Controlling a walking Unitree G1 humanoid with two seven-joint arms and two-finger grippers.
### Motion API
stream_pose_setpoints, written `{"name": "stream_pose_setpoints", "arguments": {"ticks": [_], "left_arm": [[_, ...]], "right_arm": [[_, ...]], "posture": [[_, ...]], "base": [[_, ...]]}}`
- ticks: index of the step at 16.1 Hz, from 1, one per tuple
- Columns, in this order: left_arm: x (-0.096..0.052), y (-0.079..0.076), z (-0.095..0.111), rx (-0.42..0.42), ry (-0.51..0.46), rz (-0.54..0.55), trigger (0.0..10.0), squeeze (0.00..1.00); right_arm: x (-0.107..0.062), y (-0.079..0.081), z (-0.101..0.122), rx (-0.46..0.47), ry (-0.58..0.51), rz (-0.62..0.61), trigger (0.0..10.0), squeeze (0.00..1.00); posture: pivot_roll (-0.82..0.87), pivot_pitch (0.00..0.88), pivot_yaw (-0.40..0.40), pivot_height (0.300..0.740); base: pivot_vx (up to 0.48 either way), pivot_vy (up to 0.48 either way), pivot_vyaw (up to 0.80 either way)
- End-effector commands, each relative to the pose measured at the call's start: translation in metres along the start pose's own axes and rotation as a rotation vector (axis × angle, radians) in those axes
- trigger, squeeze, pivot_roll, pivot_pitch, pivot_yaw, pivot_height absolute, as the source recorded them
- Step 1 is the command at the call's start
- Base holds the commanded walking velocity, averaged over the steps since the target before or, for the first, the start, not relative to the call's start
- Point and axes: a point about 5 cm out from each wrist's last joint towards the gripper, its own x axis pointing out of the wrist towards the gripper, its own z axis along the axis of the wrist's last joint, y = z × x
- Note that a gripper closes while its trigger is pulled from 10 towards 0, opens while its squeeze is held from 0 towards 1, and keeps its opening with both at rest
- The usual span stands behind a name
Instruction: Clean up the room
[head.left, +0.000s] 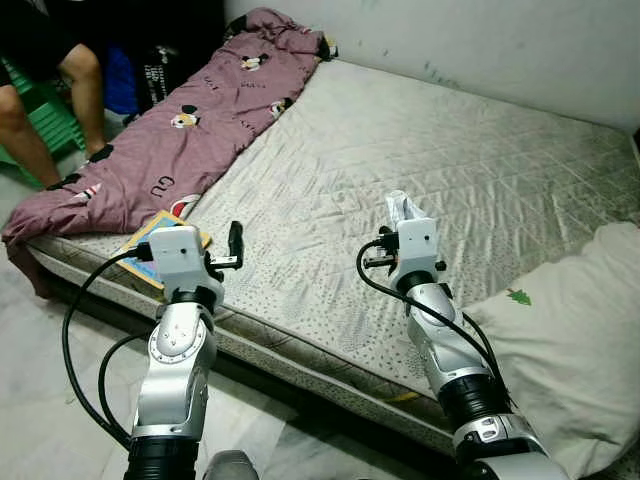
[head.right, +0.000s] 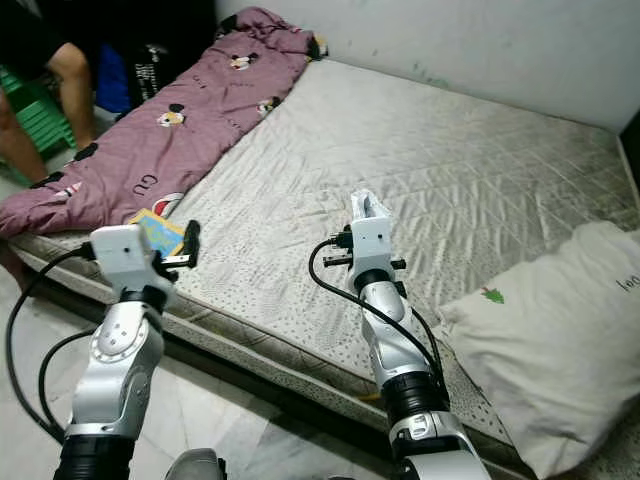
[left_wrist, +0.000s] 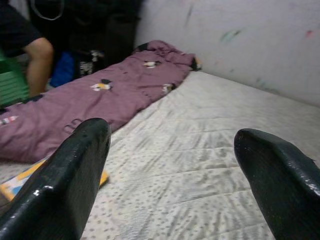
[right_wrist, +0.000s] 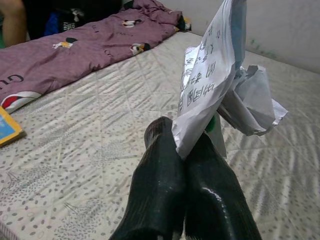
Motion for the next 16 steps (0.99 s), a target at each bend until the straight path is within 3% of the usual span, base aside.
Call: {"name": "stream_pose_setpoints", "arguments": {"ticks": [1,3,6,12,16], "left_arm": [[0.0019,-0.0036,-0.0004,-0.002,0.014,-0.026,10.0,0.0],[0.0019,-0.0023,-0.0001,0.004,0.012,-0.028,10.0,0.0],[0.0023,-0.0062,0.005,0.006,-0.021,-0.053,10.0,0.0],[-0.0017,-0.0084,0.0058,-0.009,-0.021,-0.091,10.0,0.0],[-0.0007,-0.0087,0.0071,-0.008,-0.025,-0.095,10.0,0.0]], "right_arm": [[-0.0007,-0.0033,0.0028,0.009,-0.012,-0.023,10.0,0.0],[-0.0018,-0.0024,0.0027,0.021,-0.009,-0.027,10.0,0.0],[-0.0006,0.0003,0.0034,0.023,-0.003,-0.016,10.0,0.0],[-0.0009,0.0017,0.0029,0.035,0.007,-0.02,10.0,0.0],[-0.0011,0.0019,0.003,0.037,0.008,-0.02,10.0,0.0]], "posture": [[0.04,0.017,-0.029,0.74],[0.04,0.019,-0.026,0.74],[0.04,0.042,-0.033,0.74],[0.04,0.045,-0.023,0.74],[0.04,0.048,-0.023,0.74]], "base": [[0.0,0.0,-0.8],[0.0,0.0,-0.72],[0.0,0.0,0.0],[0.0,0.0,-0.74],[0.24,0.0,0.0]]}}
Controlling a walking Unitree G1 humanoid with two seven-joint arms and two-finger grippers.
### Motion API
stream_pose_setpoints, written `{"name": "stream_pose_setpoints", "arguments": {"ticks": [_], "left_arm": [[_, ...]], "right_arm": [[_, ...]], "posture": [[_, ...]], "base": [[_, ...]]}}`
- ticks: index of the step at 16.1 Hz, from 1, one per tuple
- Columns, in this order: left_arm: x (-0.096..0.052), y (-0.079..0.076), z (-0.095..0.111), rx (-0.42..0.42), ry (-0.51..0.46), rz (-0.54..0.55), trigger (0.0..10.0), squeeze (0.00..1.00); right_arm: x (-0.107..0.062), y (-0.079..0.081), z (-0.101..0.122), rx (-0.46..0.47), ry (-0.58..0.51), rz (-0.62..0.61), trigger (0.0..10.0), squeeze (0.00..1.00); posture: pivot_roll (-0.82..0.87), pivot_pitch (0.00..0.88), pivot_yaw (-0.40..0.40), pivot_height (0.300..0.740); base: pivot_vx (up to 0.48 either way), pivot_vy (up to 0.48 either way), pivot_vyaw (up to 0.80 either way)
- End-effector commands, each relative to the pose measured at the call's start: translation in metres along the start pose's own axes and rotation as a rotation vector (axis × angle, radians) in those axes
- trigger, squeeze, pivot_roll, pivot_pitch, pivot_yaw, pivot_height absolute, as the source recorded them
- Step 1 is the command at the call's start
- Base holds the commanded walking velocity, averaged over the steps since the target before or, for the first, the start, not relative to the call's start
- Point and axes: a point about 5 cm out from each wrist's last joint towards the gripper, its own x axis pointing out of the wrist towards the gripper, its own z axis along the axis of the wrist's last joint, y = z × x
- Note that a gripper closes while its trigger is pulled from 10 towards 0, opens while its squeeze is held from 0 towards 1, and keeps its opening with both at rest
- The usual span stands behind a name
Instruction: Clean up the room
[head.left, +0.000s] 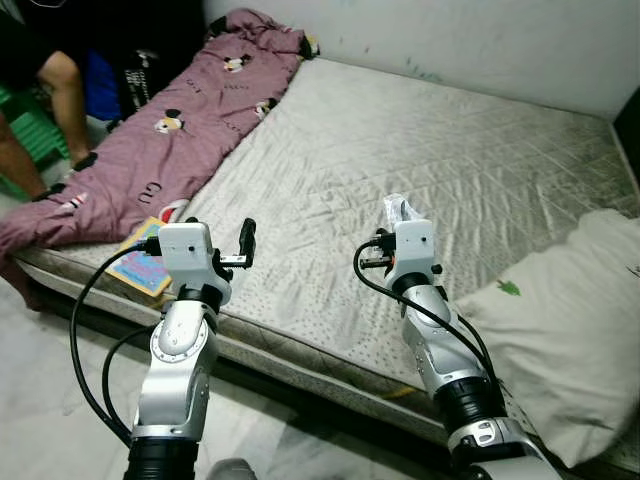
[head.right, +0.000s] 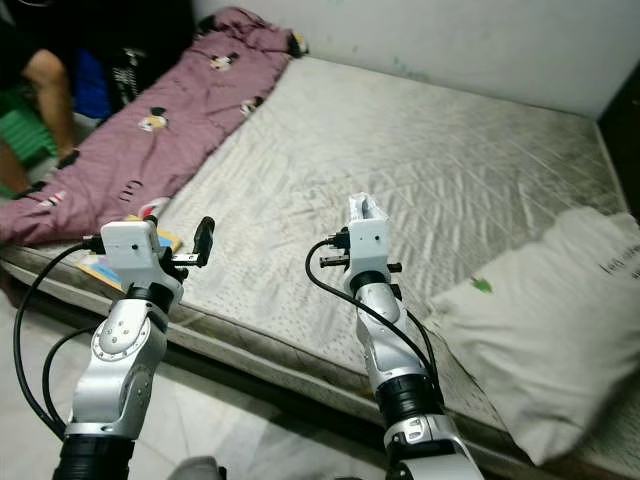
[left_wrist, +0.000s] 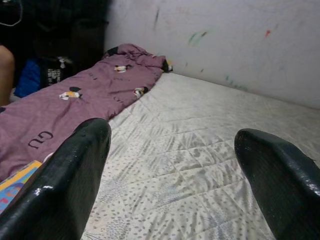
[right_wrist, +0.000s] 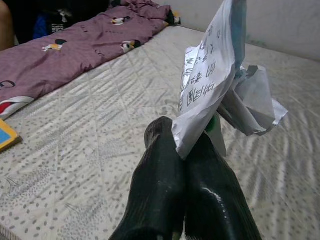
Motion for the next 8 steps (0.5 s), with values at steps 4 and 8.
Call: {"name": "stream_pose_setpoints", "arguments": {"ticks": [4,8], "left_arm": [[-0.0022,-0.004,0.0018,-0.013,-0.003,-0.029,10.0,0.0],[-0.002,-0.0034,0.0002,-0.002,0.009,-0.019,10.0,0.0]], "right_arm": [[0.0,-0.0034,0.0023,0.003,-0.001,-0.009,10.0,0.0],[0.0003,-0.0034,0.0024,0.004,0.0,-0.009,10.0,0.0]], "posture": [[0.05,0.046,-0.026,0.74],[0.05,0.046,-0.026,0.74]], "base": [[0.269,0.0,0.0],[0.074,0.0,0.0]]}}
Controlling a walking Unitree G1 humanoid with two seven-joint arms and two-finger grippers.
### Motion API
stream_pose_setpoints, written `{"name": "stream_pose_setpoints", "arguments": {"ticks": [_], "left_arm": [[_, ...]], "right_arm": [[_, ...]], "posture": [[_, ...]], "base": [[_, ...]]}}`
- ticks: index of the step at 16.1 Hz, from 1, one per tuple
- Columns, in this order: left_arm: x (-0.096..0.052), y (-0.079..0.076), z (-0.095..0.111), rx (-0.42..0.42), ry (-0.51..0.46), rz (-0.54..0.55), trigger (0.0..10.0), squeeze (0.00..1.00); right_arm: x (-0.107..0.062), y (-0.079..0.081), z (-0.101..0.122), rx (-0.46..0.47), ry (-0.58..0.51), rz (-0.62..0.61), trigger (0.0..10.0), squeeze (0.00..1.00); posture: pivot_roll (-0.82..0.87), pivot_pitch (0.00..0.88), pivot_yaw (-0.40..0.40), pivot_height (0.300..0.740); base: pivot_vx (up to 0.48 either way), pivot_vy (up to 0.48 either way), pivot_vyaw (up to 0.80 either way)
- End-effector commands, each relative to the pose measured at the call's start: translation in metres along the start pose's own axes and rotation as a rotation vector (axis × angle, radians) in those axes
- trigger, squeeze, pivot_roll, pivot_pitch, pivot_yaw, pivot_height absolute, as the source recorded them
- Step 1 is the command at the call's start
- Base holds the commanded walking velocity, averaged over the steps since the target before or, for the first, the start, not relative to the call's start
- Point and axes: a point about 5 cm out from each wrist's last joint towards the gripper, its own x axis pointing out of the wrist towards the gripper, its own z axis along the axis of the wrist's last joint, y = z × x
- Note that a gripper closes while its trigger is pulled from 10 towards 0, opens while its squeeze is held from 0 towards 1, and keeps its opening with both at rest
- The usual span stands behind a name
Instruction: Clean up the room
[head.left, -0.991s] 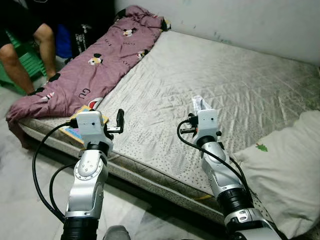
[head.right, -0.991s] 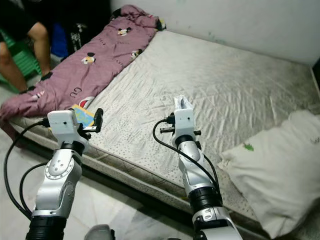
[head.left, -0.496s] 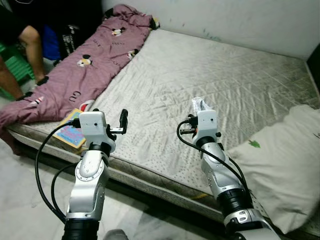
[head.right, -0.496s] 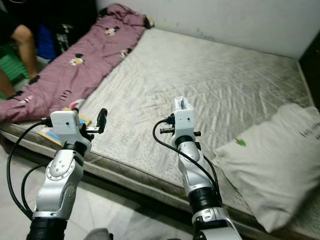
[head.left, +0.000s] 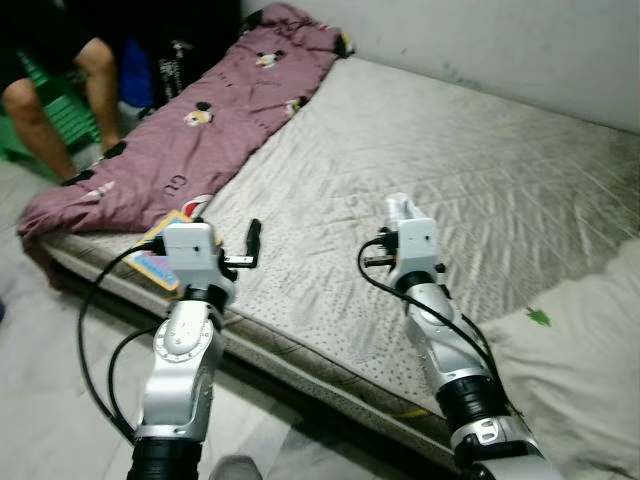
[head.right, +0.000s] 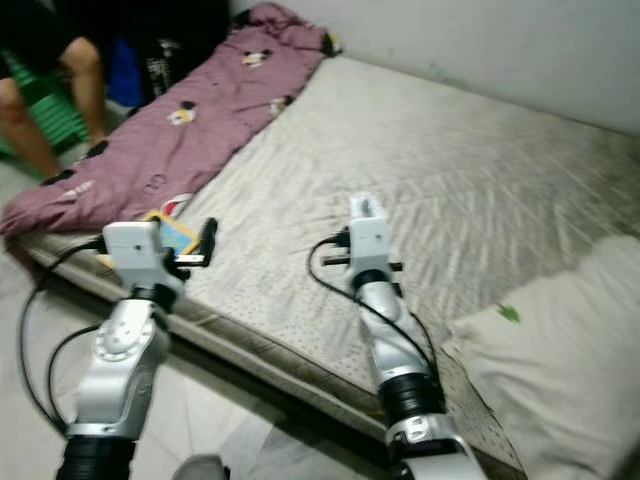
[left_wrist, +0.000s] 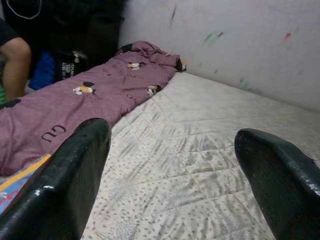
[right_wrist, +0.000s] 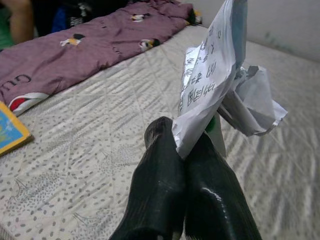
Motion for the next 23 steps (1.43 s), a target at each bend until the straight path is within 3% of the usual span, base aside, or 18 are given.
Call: {"name": "stream_pose_setpoints", "arguments": {"ticks": [1,16,18,23], "left_arm": [[-0.0013,0.0032,0.0009,0.012,0.003,0.014,10.0,0.0],[-0.0014,0.0,0.0005,0.003,0.001,-0.009,10.0,0.0],[-0.0012,-0.0003,0.0009,-0.001,0.0,-0.003,10.0,0.0],[-0.0018,0.0006,-0.0021,0.001,0.015,0.042,10.0,0.0]], "right_arm": [[-0.0002,0.0008,0.002,0.013,-0.006,-0.001,10.0,0.0],[0.0007,0.0022,0.0031,0.007,-0.011,0.028,10.0,0.0],[0.0012,0.001,0.0035,0.016,-0.009,0.024,10.0,0.0],[0.001,0.0014,0.0035,0.011,-0.011,0.025,10.0,0.0]], "posture": [[0.05,0.043,-0.026,0.74],[0.05,0.034,-0.033,0.74],[0.05,0.04,-0.034,0.74],[0.05,0.042,-0.034,0.74]], "base": [[0.0,0.0,0.0],[0.257,0.0,0.0],[0.302,0.0,-0.68],[0.0,0.0,0.0]]}}
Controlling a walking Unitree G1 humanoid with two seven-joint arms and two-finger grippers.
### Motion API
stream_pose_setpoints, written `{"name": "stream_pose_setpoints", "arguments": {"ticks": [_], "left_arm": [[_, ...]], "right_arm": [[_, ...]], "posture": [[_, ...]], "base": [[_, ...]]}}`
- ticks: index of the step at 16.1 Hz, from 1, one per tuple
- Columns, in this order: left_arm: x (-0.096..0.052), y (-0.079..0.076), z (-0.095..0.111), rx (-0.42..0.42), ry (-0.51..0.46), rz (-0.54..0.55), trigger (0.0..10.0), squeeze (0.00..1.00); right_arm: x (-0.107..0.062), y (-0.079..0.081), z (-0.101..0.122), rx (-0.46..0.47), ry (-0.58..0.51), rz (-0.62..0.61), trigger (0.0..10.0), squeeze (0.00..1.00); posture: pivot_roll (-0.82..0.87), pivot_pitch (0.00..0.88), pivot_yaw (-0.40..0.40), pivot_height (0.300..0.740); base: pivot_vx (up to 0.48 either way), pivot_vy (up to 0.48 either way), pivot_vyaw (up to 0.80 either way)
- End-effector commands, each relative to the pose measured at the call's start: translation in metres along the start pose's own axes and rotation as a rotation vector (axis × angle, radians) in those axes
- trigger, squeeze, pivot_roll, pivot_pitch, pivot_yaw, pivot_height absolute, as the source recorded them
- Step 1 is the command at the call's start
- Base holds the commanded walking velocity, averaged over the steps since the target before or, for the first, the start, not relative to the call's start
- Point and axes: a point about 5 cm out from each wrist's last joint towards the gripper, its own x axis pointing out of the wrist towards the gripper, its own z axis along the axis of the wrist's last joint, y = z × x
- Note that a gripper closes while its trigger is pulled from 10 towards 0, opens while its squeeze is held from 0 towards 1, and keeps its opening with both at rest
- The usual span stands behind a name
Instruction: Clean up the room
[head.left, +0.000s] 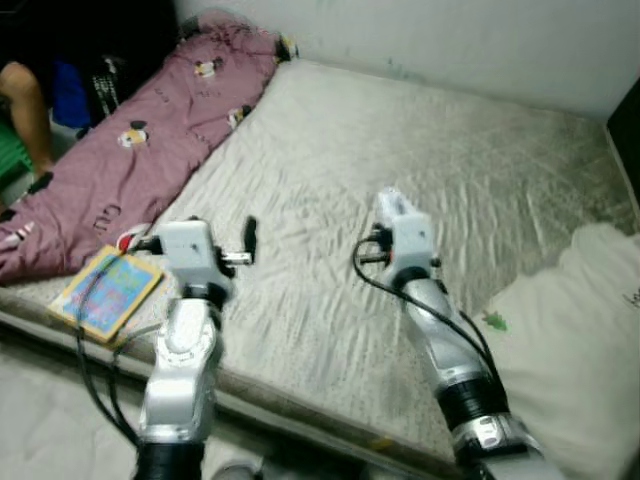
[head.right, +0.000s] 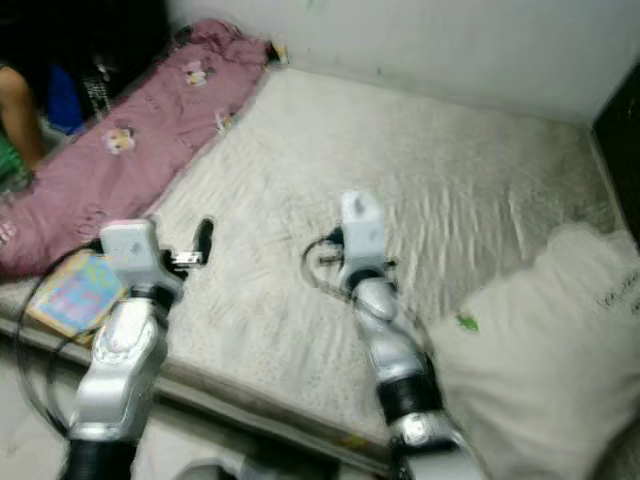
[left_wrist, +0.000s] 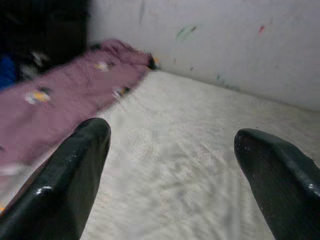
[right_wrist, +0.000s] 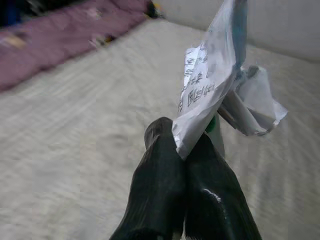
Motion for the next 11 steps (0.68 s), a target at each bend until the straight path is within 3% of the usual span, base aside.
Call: {"name": "stream_pose_setpoints", "arguments": {"ticks": [1,3,6,11], "left_arm": [[-0.0029,0.0114,-0.0017,0.014,0.012,0.037,10.0,0.0],[-0.0026,0.012,-0.0007,0.007,0.007,0.038,10.0,0.0],[-0.0026,0.0111,-0.0009,0.001,0.007,0.03,10.0,0.0],[-0.0007,0.0115,-0.0012,-0.001,0.009,0.033,10.0,0.0]], "right_arm": [[0.0021,0.0101,0.0065,0.021,-0.023,0.026,10.0,0.0],[0.0023,0.0099,0.0061,0.021,-0.019,0.025,10.0,0.0],[0.0025,0.0096,0.0054,0.023,-0.013,0.021,10.0,0.0],[0.0039,0.0095,0.0054,0.022,-0.008,0.022,10.0,0.0]], "posture": [[0.05,0.042,-0.034,0.74],[0.05,0.044,-0.036,0.74],[0.05,0.044,-0.036,0.74],[0.05,0.042,-0.036,0.74]], "base": [[0.0,0.0,0.0],[0.0,0.0,0.0],[0.0,0.422,0.0],[0.0,0.476,-0.72]]}}
